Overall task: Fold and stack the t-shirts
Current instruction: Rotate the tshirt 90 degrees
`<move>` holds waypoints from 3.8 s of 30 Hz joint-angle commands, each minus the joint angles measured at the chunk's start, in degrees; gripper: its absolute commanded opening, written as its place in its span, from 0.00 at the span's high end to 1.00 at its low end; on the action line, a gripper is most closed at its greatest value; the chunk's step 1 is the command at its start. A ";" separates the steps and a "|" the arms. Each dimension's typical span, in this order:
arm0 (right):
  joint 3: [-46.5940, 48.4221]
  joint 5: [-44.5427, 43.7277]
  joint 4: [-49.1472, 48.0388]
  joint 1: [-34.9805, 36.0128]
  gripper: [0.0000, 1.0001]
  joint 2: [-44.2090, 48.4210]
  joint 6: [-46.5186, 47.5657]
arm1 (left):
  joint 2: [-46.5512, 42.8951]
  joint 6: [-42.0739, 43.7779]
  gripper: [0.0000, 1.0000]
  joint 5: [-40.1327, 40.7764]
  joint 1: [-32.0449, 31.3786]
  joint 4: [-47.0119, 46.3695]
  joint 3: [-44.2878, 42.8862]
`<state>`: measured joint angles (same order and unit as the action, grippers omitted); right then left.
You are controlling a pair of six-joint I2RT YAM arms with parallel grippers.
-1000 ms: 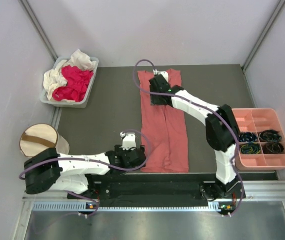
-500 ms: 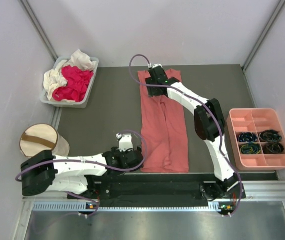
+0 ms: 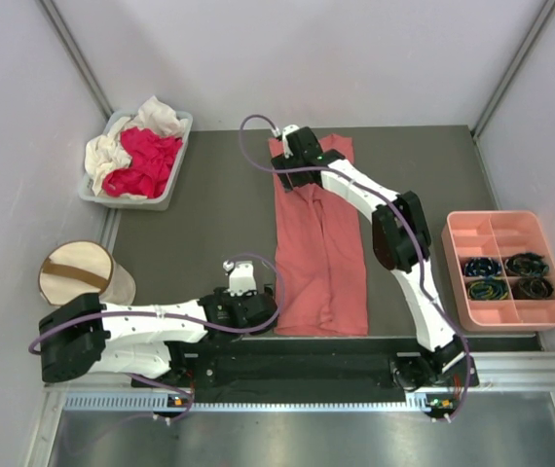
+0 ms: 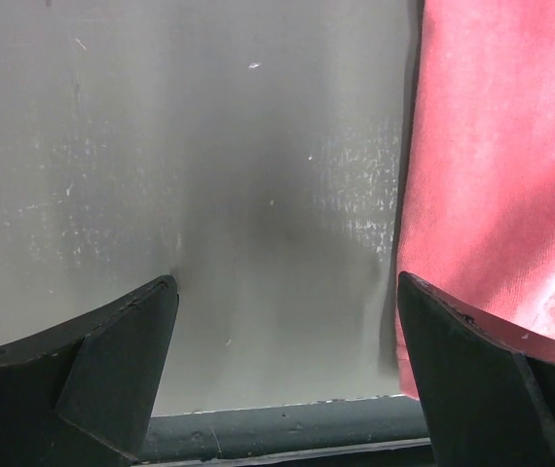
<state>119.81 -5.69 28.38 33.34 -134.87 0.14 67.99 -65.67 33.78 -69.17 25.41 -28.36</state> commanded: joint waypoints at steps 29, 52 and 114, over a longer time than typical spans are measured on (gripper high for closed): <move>1.31 -1.42 -3.68 0.23 0.96 -3.83 8.12 | -0.66 -3.68 0.01 -0.82 -0.27 4.74 1.82; -8.19 -8.54 -7.90 -1.96 1.00 4.96 5.48 | 0.39 -3.15 0.01 -1.17 -0.35 3.51 1.82; -14.02 -21.38 -7.73 -6.01 0.35 13.15 -7.18 | -0.49 -3.41 0.01 -0.12 -0.27 3.42 2.70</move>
<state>97.49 -27.75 24.67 28.60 -121.03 -9.56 67.24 -67.46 35.44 -69.38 26.96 -27.70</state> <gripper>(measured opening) 0.644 0.989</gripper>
